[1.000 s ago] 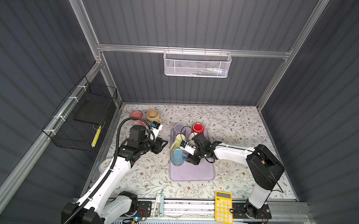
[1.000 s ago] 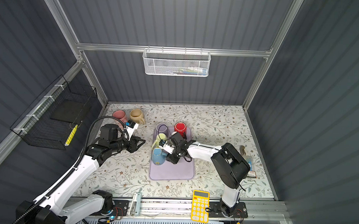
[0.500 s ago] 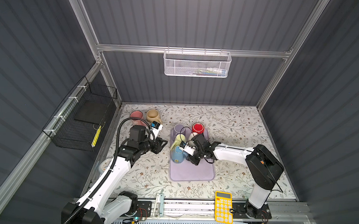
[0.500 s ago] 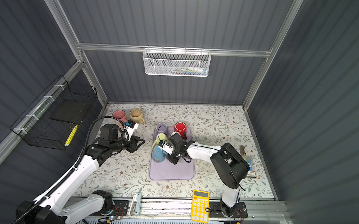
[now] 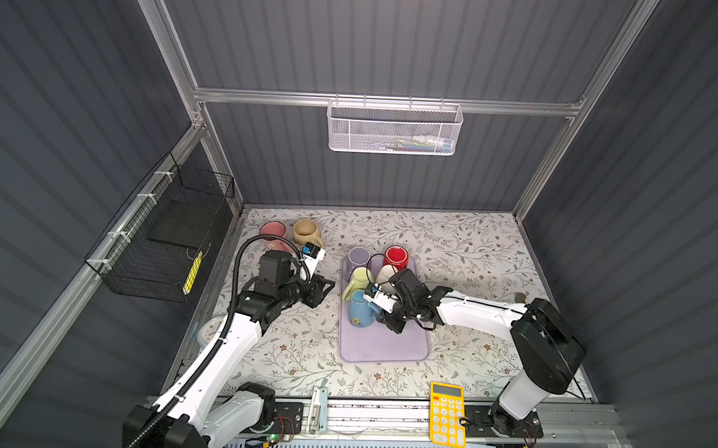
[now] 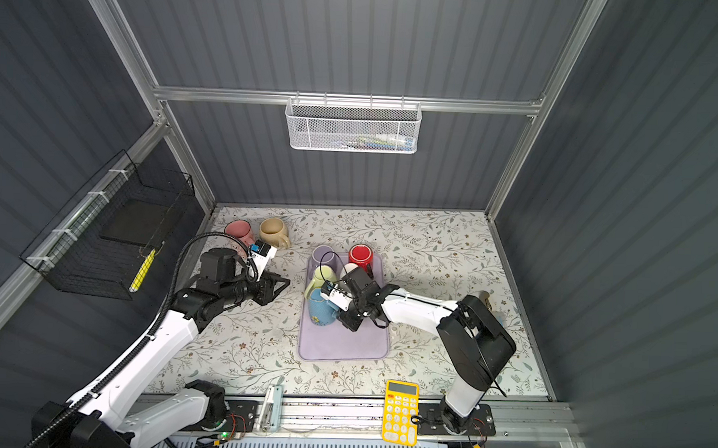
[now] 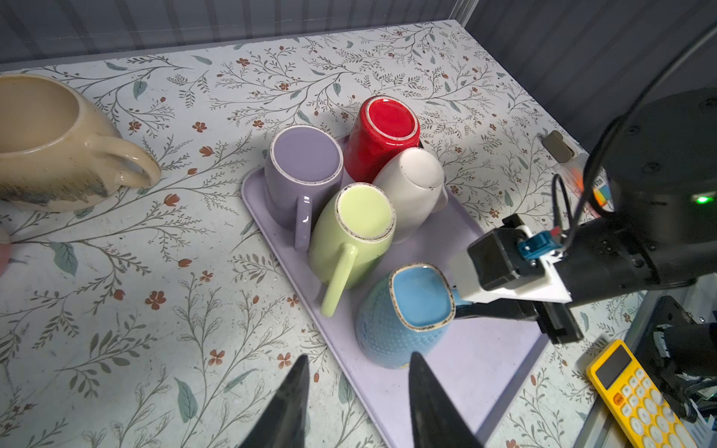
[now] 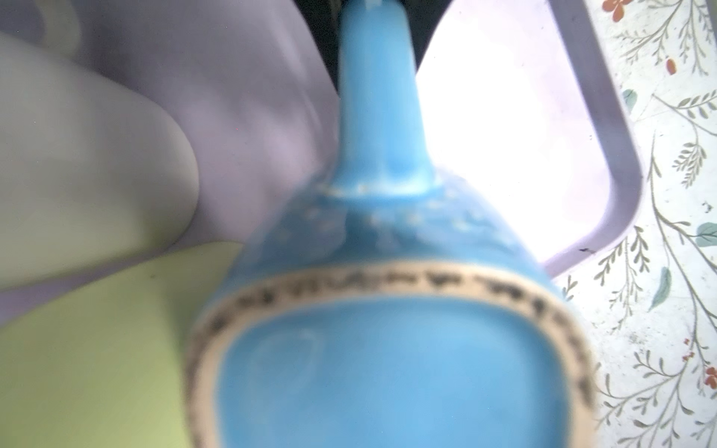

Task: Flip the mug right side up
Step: 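Lower the right gripper onto the light blue mug's handle and close it, then lift the light blue mug off the tray toward the left gripper with the right gripper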

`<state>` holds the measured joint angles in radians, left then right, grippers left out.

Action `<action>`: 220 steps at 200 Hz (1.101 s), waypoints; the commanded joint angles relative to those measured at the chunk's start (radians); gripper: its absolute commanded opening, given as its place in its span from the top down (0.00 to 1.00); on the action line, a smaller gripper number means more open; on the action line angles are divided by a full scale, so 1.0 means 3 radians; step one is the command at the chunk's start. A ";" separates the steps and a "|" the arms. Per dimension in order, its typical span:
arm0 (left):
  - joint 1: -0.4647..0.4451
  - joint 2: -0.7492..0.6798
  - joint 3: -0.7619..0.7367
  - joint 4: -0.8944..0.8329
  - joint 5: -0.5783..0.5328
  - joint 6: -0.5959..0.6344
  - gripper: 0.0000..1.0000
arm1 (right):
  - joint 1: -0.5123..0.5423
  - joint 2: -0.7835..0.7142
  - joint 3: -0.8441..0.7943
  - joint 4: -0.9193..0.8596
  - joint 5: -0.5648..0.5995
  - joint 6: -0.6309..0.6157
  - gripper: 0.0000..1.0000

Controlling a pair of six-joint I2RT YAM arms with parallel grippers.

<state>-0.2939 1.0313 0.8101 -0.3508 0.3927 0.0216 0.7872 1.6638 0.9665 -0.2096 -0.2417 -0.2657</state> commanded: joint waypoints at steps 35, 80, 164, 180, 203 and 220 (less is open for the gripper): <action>-0.0022 -0.0092 -0.0043 0.0033 -0.0029 -0.0043 0.58 | -0.0006 -0.0403 -0.0126 0.0130 -0.0131 0.0090 0.93; -0.0022 -0.0136 -0.0039 0.0083 -0.0028 -0.0129 0.58 | -0.0063 -0.0698 -0.0328 0.0320 -0.0181 0.0232 0.94; -0.0035 -0.0160 0.0060 0.0112 -0.0109 -0.0282 0.58 | -0.0712 -0.1487 -0.0660 0.0856 -0.0983 0.1066 0.95; -0.0065 -0.0128 0.0085 0.0098 -0.0138 -0.0284 0.58 | -0.0862 -0.1601 -0.0743 0.1065 -0.1168 0.1282 0.95; -0.0164 -0.0105 0.0132 0.0115 -0.0185 -0.0284 0.58 | -0.1039 -0.1699 -0.0834 0.1327 -0.1383 0.1535 0.95; -0.0279 -0.0071 0.0199 0.0110 -0.0364 -0.0242 0.58 | -0.1165 -0.1750 -0.0907 0.1545 -0.1529 0.1737 0.96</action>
<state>-0.3412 1.0058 0.8165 -0.3351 0.3355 -0.0502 0.4747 1.1725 0.7116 0.0685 -0.5762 0.1364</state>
